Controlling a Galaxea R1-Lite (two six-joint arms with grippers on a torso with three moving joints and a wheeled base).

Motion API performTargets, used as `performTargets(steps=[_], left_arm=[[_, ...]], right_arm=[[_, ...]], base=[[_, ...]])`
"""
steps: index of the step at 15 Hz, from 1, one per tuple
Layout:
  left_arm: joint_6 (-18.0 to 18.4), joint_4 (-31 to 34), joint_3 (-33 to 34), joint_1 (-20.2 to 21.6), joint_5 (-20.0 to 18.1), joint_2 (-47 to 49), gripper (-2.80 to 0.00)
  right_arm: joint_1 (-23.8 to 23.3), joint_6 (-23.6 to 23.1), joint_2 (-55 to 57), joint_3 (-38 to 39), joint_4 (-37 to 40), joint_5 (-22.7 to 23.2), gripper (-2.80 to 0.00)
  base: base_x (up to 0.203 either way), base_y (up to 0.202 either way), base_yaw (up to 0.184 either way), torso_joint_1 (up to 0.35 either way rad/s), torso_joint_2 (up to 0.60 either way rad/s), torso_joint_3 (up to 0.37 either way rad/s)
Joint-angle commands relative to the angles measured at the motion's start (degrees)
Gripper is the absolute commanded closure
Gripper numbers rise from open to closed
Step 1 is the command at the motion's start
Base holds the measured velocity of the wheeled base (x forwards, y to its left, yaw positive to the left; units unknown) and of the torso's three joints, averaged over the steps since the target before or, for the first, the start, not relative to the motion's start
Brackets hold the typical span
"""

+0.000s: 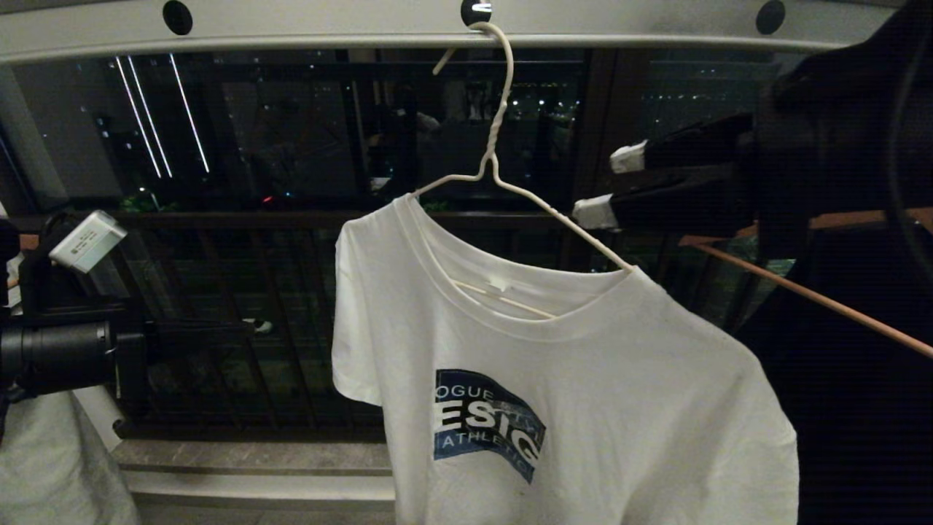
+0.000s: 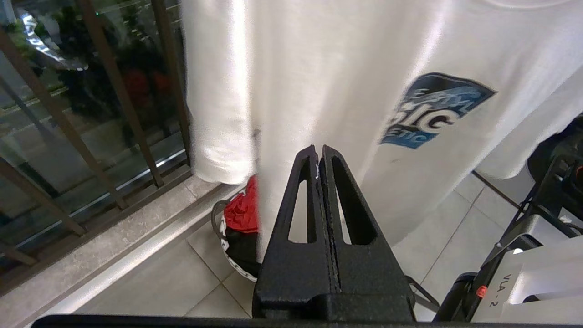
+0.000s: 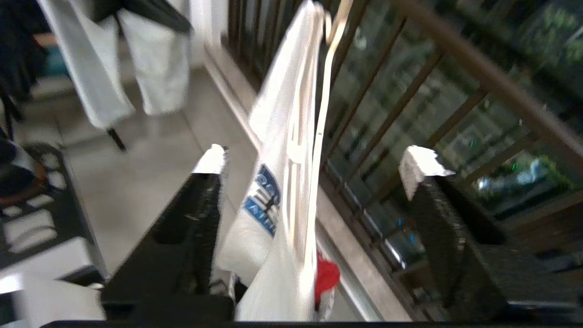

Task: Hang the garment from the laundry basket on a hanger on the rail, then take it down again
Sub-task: Take the clothes off the clothes rack

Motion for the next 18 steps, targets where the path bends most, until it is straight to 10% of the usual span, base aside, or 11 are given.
performTargets(steps=[1, 2, 3, 12, 18], left_arm=[[0.2, -0.1, 0.5, -0.3, -0.3, -0.7, 0.00], [0.2, -0.1, 1.2, -1.2, -0.3, -1.3, 0.00], [0.5, -0.4, 2.3, -2.0, -0.3, -2.0, 0.00], [-1.4, -0.2, 12.8, -3.5, -2.8, -19.7, 0.00], [-20.6, -0.1, 16.7, -3.6, -5.3, -45.1, 0.00]], right_arm=[[0.1, 0.9, -6.9, 0.5, 0.8, 0.3, -2.80], [0.1, 1.1, -8.9, 1.3, 1.8, 0.2, -2.80], [0.0, 1.0, -10.8, 2.9, 2.6, 0.0, 0.00], [-13.5, 1.5, -28.0, 12.0, 6.6, -7.4, 0.00], [-24.6, 7.0, -41.3, 15.0, 8.1, -17.7, 0.00]], base=[[0.000, 0.000, 0.000, 0.000, 0.00, 0.000], [0.000, 0.000, 0.000, 0.000, 0.00, 0.000], [0.000, 0.000, 0.000, 0.000, 0.00, 0.000], [0.000, 0.000, 0.000, 0.000, 0.00, 0.000], [0.000, 0.000, 0.000, 0.000, 0.00, 0.000]])
